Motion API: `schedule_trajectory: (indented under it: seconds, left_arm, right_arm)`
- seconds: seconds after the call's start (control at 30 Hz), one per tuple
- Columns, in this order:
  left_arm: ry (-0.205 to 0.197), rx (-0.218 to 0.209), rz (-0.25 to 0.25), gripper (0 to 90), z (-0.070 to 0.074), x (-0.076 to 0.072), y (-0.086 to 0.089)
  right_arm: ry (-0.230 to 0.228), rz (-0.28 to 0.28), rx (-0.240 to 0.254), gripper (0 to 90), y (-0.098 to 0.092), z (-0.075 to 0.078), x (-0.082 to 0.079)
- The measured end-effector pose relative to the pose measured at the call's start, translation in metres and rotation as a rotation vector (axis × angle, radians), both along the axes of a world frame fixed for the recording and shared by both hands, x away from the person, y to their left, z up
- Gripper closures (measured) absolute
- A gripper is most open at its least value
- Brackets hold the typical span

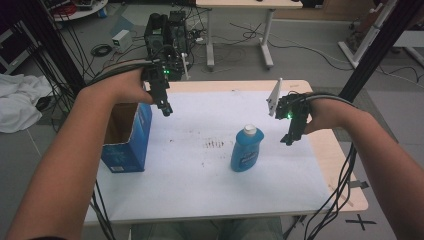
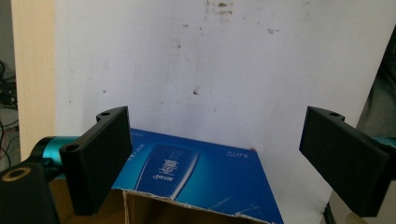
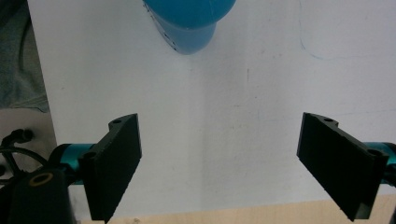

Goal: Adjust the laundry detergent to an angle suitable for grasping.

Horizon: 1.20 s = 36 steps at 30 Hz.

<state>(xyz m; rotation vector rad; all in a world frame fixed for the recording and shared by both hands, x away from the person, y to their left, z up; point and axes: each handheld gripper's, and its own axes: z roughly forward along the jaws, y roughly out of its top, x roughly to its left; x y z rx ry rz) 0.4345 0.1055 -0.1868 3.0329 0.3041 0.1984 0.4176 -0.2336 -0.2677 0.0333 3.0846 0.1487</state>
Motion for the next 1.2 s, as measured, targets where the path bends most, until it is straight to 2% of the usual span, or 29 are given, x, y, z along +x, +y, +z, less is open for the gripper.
schedule_trajectory:
  seconds: [0.1,0.13,0.2,0.23,0.27,0.3,0.33,0.37,0.4,0.47,0.5,0.53,0.57,0.6,0.63,0.67,0.7,0.73,0.77,0.8,0.83,0.87,0.9,0.97,1.0,1.07,1.1,1.13,1.2]
  left_arm:
    - [-0.027,-0.036,-0.019,9.5,-0.002,-0.011,0.003]
    - [-0.037,-0.066,-0.035,9.5,-0.004,-0.018,0.005]
    - [-0.043,-0.08,-0.038,9.5,-0.006,-0.021,0.006]
    - [-0.043,-0.096,-0.039,9.5,-0.007,-0.025,0.007]
    - [-0.046,-0.137,-0.05,9.5,-0.01,-0.03,0.009]
    - [-0.047,-0.152,-0.06,9.5,-0.012,-0.031,0.011]
    - [-0.044,-0.171,-0.063,9.5,-0.014,-0.034,0.012]
    - [-0.044,-0.171,-0.063,9.5,-0.014,-0.034,0.012]
    - [-0.04,-0.199,-0.068,9.5,-0.016,-0.037,0.014]
    - [-0.045,-0.217,-0.095,9.5,-0.019,-0.041,0.015]
    - [-0.038,-0.251,-0.093,9.5,-0.022,-0.044,0.016]
    - [-0.033,-0.262,-0.125,9.5,-0.023,-0.048,0.017]
    - [-0.033,-0.262,-0.125,9.5,-0.023,-0.048,0.017]
    - [-0.021,-0.309,-0.119,9.5,-0.027,-0.051,0.018]
    - [-0.017,-0.321,-0.138,9.5,-0.028,-0.053,0.018]
    - [-0.013,-0.338,-0.143,9.5,-0.03,-0.056,0.019]
    - [-0.002,-0.371,-0.157,9.5,-0.034,-0.061,0.019]
    - [-0.002,-0.371,-0.157,9.5,-0.034,-0.061,0.019]
    - [0.004,-0.399,-0.168,9.5,-0.041,-0.066,0.019]
    - [0.004,-0.399,-0.168,9.5,-0.041,-0.066,0.019]
    - [0.001,-0.403,-0.174,9.5,-0.045,-0.068,0.019]
    - [0.006,-0.408,-0.183,9.5,-0.05,-0.071,0.018]
    - [0.006,-0.421,-0.18,9.5,-0.054,-0.074,0.018]
    - [0.008,-0.437,-0.182,9.5,-0.07,-0.081,0.017]
    - [0.008,-0.437,-0.182,9.5,-0.07,-0.081,0.017]
    - [0.001,-0.474,-0.143,9.5,-0.086,-0.086,0.013]
    - [0.001,-0.474,-0.143,9.4,-0.086,-0.086,0.013]
    - [0.002,-0.481,-0.131,9.4,-0.092,-0.088,0.012]
    - [0.008,-0.479,-0.135,9.4,-0.101,-0.089,0.009]
  right_arm:
    - [-0.006,0.002,0.004,13.1,-0.001,0.001,-0.002]
    - [-0.012,0.006,0.015,13.1,-0.001,0.002,-0.003]
    - [-0.017,0.005,0.026,13.1,-0.001,0.002,-0.003]
    - [-0.009,0.006,0.049,13.1,-0.002,0.002,-0.003]
    - [-0.023,-0.005,0.061,13.1,-0.002,0.001,-0.004]
    - [-0.028,-0.021,0.028,13.1,-0.001,0.005,-0.007]
    - [-0.032,-0.006,0.034,13.1,-0.001,0.005,-0.007]
    - [-0.032,-0.006,0.034,13.1,-0.001,0.005,-0.007]
    - [-0.027,-0.034,0.015,13.1,-0.001,0.004,-0.009]
    - [-0.021,-0.028,0.021,13.1,-0.001,0.004,-0.009]
    - [-0.02,-0.006,0.031,13.1,-0.001,0.004,-0.008]
    - [-0.022,-0.048,0.006,13.1,-0.001,0.004,-0.011]
    - [-0.022,-0.048,0.006,13.1,-0.001,0.004,-0.011]
    - [-0.023,-0.046,0.004,13.1,-0.001,0.004,-0.01]
    - [-0.025,-0.058,0.003,13.1,-0.001,0.003,-0.011]
    - [-0.034,-0.014,0.02,13.1,-0.001,0.001,-0.008]
    - [-0.03,0.065,0.057,13.1,-0.001,-0.001,-0.003]
    - [-0.01,-0.043,0.014,13.1,-0.002,0.001,-0.009]
    - [0.037,-0.053,0.076,13.1,-0.003,-0.005,-0.009]
    - [0.009,0.05,0.085,13.1,-0.001,-0.005,-0.002]
    - [0.009,0.05,0.085,13.1,-0.001,-0.005,-0.002]
    - [0.009,0.036,0.073,13.0,0.0,-0.005,-0.004]
    - [0.051,-0.066,0.021,13.1,-0.001,-0.003,-0.011]
    - [0.0,0.013,0.037,13.1,-0.001,-0.008,-0.004]
    - [0.001,0.013,0.035,13.1,-0.001,-0.008,-0.004]
    - [0.0,0.013,0.036,13.1,-0.001,-0.008,-0.004]
    - [0.0,0.013,0.036,13.1,-0.001,-0.008,-0.004]
    - [-0.023,0.081,0.013,13.1,-0.002,-0.007,0.001]
    - [-0.024,0.083,0.013,13.1,-0.001,-0.007,0.001]
